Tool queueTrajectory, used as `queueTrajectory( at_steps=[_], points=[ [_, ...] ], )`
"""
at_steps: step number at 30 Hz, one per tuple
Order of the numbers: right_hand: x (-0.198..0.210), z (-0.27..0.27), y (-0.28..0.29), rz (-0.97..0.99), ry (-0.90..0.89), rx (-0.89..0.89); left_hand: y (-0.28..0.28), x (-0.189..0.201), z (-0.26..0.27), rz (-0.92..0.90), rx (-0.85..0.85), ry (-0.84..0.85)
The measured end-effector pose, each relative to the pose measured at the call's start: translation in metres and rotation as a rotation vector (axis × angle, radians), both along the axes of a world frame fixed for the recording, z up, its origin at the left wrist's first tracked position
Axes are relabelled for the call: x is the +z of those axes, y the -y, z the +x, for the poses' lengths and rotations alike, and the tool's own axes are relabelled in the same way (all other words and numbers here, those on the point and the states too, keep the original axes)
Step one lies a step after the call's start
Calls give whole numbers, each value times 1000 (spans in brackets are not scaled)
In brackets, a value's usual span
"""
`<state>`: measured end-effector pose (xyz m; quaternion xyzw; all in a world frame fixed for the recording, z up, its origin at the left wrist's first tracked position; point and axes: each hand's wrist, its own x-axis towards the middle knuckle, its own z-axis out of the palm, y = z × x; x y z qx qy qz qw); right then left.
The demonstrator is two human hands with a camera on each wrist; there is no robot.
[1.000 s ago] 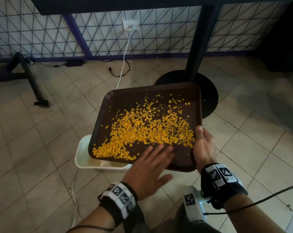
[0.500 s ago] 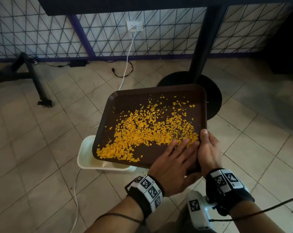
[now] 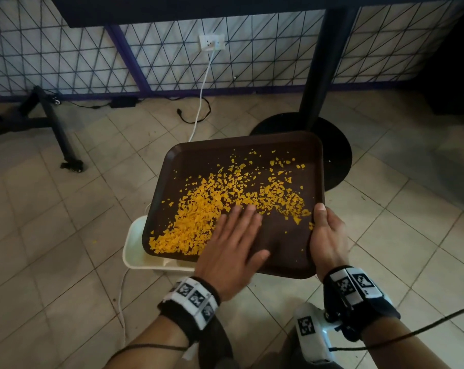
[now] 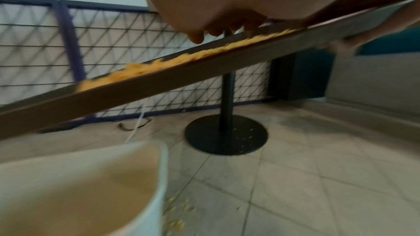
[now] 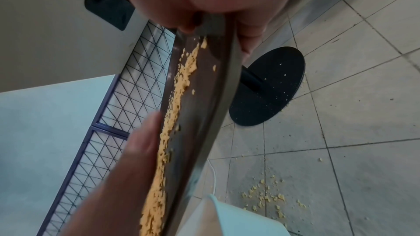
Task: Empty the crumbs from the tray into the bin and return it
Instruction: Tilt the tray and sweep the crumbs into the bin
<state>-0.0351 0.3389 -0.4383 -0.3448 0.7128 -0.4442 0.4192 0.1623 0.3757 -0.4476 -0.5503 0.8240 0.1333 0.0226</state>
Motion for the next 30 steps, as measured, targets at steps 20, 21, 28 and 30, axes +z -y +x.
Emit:
queueTrajectory(
  at_steps=[20,21,28,30],
  points=[
    [4,0,0,25,83,-15,17,0,-22,-31,45,-36],
    [5,1,0,15,78,-14,18,3,-36,-60,-21,-65],
    [8,3,0,7,88,8,-1,-9,-48,-43,-152,-53],
    [6,2,0,12,77,14,-4,-16,-19,-2,-60,5]
  ],
)
